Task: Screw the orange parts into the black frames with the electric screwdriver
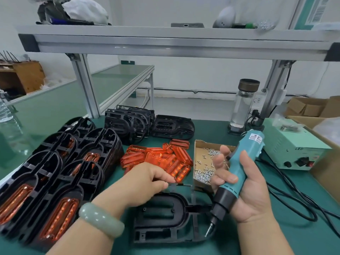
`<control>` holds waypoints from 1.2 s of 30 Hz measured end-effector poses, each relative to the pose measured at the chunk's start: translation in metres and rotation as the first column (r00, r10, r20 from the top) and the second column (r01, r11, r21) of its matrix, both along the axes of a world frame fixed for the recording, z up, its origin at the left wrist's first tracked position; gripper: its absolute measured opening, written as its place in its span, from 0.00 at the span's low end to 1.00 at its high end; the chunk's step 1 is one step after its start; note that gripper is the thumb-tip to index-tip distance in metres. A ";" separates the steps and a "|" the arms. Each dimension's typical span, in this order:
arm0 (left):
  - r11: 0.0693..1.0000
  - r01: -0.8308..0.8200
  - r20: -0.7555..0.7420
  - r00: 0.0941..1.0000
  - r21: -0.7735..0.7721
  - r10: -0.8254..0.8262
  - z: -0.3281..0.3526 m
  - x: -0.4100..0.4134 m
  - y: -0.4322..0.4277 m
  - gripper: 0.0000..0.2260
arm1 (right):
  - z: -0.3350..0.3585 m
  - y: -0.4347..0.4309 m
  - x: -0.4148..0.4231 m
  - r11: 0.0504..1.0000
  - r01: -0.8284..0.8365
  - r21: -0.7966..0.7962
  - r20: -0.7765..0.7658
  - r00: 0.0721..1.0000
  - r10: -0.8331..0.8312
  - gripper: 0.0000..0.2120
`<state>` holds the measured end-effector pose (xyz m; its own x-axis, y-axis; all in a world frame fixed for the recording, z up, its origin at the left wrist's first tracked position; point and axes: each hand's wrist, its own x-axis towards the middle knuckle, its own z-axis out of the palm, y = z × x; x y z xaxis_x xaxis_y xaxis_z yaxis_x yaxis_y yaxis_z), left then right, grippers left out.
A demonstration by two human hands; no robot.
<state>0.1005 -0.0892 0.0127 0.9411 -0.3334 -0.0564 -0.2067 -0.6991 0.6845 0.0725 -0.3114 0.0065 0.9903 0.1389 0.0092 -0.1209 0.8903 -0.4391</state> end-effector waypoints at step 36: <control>0.824 -0.536 0.315 0.827 0.186 0.466 -0.021 0.037 -0.008 0.34 | -0.005 0.009 0.004 0.988 0.045 -0.146 -0.050 0.997 -0.053 0.13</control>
